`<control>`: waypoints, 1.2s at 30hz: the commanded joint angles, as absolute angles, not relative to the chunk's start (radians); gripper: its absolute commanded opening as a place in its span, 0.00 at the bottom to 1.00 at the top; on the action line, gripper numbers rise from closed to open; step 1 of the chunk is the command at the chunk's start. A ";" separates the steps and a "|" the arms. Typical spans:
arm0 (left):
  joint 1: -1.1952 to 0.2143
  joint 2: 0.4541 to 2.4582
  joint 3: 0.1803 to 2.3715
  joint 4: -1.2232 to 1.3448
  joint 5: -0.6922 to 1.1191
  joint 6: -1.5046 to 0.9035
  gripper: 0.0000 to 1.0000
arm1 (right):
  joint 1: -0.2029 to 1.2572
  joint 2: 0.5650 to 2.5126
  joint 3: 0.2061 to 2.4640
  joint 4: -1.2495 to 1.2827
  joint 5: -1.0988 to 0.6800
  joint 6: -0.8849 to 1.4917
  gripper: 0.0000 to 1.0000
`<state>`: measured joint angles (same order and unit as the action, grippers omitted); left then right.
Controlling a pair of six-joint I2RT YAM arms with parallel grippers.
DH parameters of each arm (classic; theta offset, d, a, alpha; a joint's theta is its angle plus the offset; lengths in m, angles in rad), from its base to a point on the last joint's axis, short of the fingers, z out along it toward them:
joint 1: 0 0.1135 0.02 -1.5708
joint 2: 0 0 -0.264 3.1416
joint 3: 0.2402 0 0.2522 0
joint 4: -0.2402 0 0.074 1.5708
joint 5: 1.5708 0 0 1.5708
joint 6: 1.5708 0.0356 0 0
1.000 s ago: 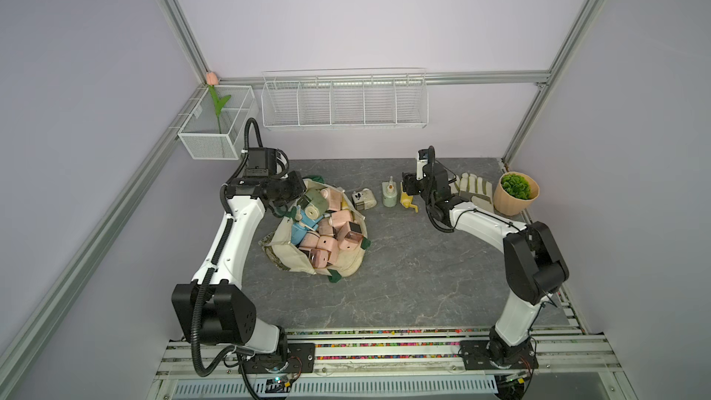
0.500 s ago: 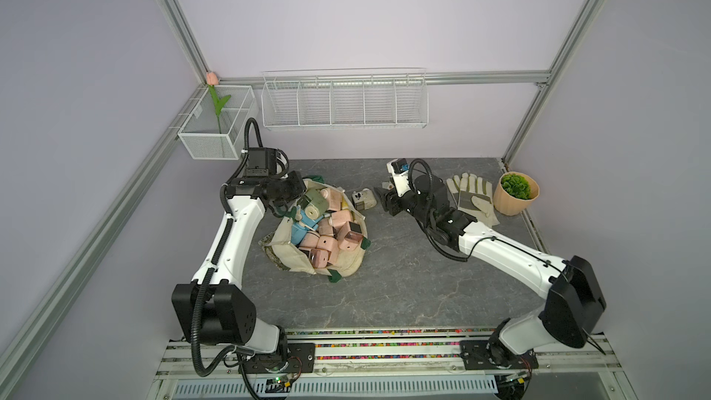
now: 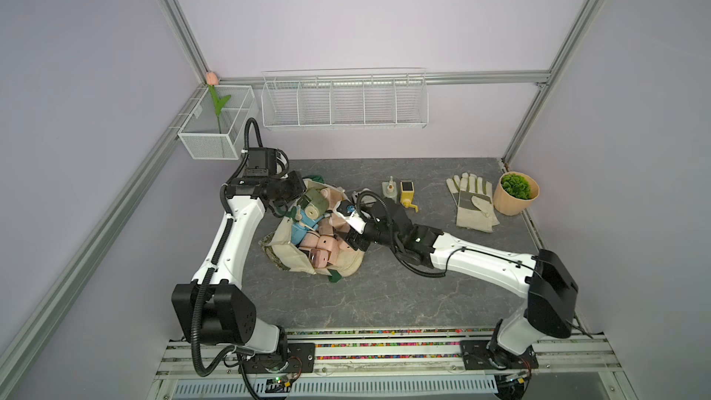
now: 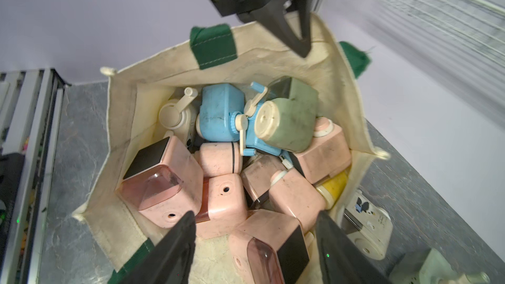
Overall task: Take out the pencil sharpeners from the tote bags
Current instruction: Pick up the pencil sharpener from the canvas bag.
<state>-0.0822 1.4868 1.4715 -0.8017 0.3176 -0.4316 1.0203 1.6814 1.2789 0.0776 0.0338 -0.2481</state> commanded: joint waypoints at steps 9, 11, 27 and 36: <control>-0.069 1.462 1.469 -0.827 0.307 -0.425 0.00 | 1.052 1.987 1.493 0.175 0.188 -0.521 0.77; -0.069 1.462 1.468 -0.827 0.306 -0.427 0.00 | 1.052 2.036 1.531 0.178 0.213 -0.565 0.78; -0.069 1.464 1.468 -0.827 0.309 -0.429 0.00 | 0.993 2.177 1.621 0.322 0.208 -0.638 0.72; -0.069 1.467 1.469 -0.827 0.309 -0.428 0.00 | 0.985 2.230 1.654 0.347 0.122 -0.679 0.73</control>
